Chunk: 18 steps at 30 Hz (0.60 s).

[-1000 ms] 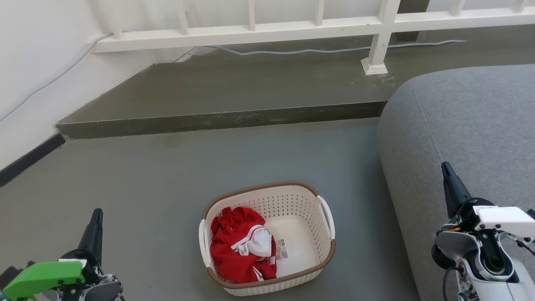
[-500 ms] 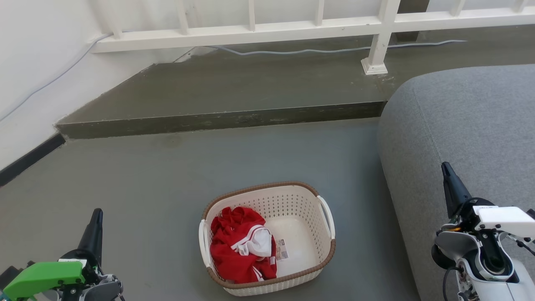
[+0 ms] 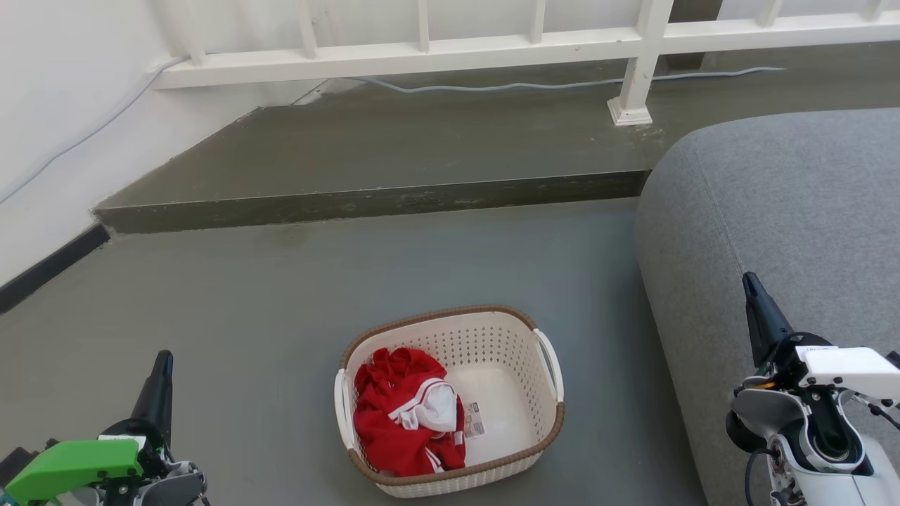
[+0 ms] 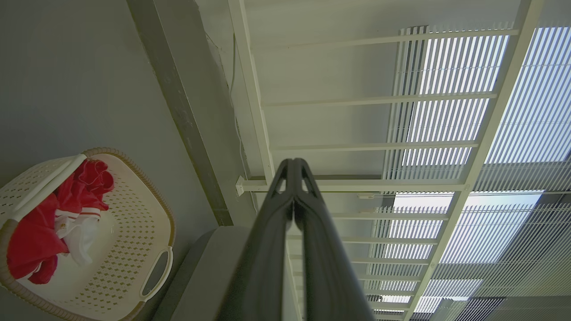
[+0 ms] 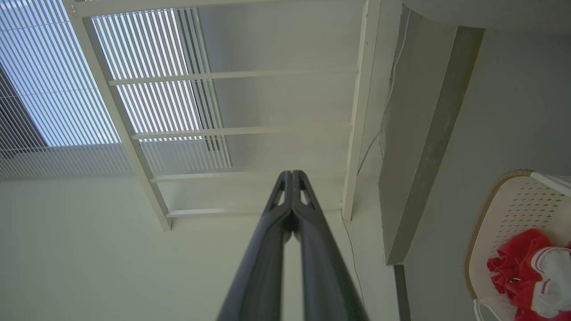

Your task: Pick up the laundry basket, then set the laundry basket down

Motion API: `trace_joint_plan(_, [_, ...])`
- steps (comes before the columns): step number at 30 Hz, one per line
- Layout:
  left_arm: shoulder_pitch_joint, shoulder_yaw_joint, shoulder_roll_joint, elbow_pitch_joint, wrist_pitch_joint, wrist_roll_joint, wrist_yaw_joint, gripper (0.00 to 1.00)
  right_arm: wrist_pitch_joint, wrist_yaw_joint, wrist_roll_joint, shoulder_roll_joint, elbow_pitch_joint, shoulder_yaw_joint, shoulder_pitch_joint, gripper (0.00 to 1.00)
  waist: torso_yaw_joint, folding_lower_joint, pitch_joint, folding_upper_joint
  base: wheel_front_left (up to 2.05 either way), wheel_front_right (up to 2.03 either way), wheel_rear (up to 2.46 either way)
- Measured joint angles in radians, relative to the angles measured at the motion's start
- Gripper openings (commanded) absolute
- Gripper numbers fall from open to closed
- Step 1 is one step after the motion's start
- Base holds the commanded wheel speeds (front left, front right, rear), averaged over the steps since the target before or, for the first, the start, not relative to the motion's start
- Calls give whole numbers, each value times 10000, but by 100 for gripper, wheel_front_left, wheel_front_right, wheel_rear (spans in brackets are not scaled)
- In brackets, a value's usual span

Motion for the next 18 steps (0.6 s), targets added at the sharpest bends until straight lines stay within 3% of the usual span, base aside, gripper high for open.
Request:
trace_joint_plan(5, [0,0,0,0,2,0,0,0,0,0,0,0,0,0,0,0,0,0,0,0,0,0,0])
trace_joint_plan(6, [0,0,0,0,0,0,0,100,0,0,0,0,0,0,0,100,0,0,0,0,0,0,0])
trace_joint_plan(8, [70,-23,-75,190,0,0,6,100,0,-38,-4,63,159,0,111,100,0,0,0,0,0,0,0])
trace_joint_plan(9, [150,-48,-132,305,0,0,6,0,0,-44,-4,111,268,2,230,0,0,0,0,0,0,0,0])
trace_joint_plan(10, [243,-69,-186,420,0,0,6,100,0,-46,-4,161,380,4,356,100,0,0,0,0,0,0,0])
trace_joint_plan(18, [415,-169,-297,500,-150,-13,13,100,-33,-46,0,263,456,63,644,100,-6,0,6,0,0,0,0])
